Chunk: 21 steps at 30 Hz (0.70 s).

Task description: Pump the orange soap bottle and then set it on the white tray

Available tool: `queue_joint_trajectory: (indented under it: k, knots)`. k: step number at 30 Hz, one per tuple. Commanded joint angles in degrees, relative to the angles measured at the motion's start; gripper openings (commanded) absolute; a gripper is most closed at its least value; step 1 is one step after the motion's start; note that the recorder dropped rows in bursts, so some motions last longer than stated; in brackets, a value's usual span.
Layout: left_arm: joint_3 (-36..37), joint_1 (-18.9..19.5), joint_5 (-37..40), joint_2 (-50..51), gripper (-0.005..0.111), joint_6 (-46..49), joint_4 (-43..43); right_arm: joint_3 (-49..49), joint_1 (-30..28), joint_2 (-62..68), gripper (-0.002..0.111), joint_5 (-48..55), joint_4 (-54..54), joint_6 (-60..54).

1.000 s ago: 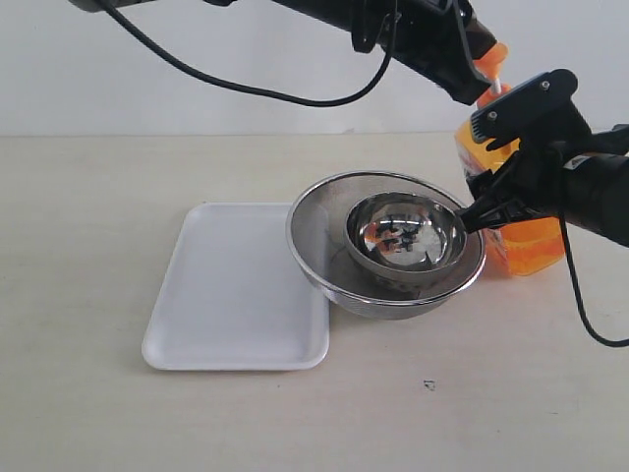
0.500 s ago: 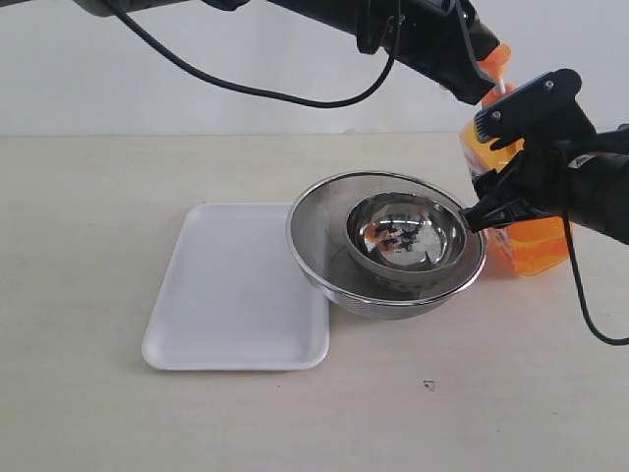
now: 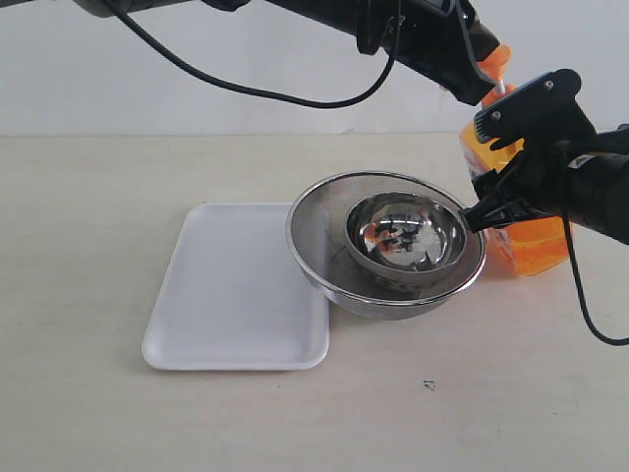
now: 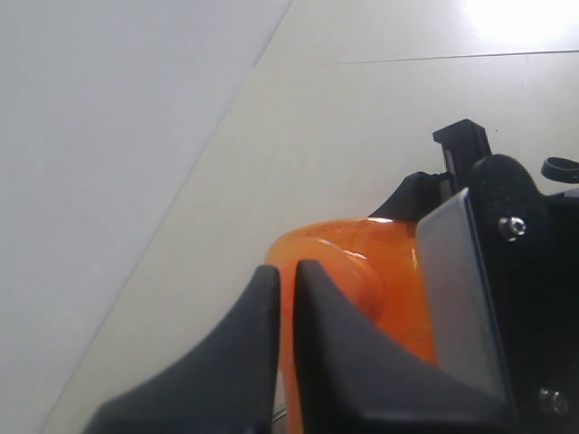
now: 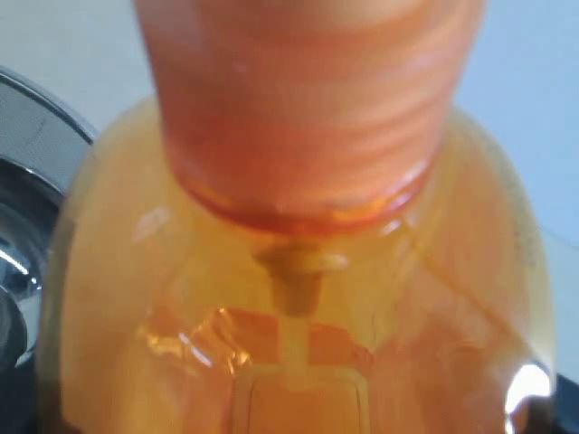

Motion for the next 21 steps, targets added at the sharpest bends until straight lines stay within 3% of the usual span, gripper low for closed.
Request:
queue_joint_trajectory:
  k: [1, 21]
  knots:
    - [1.54, -0.22, 6.45, 3.45, 0.005, -0.27, 2.16, 0.68, 0.44, 0.63, 0.0, 6.43, 0.31, 1.15]
    - [1.54, -0.22, 3.46, -0.24, 0.005, -0.27, 2.49, 0.68, 0.44, 0.63, 0.0, 6.43, 0.31, 1.11]
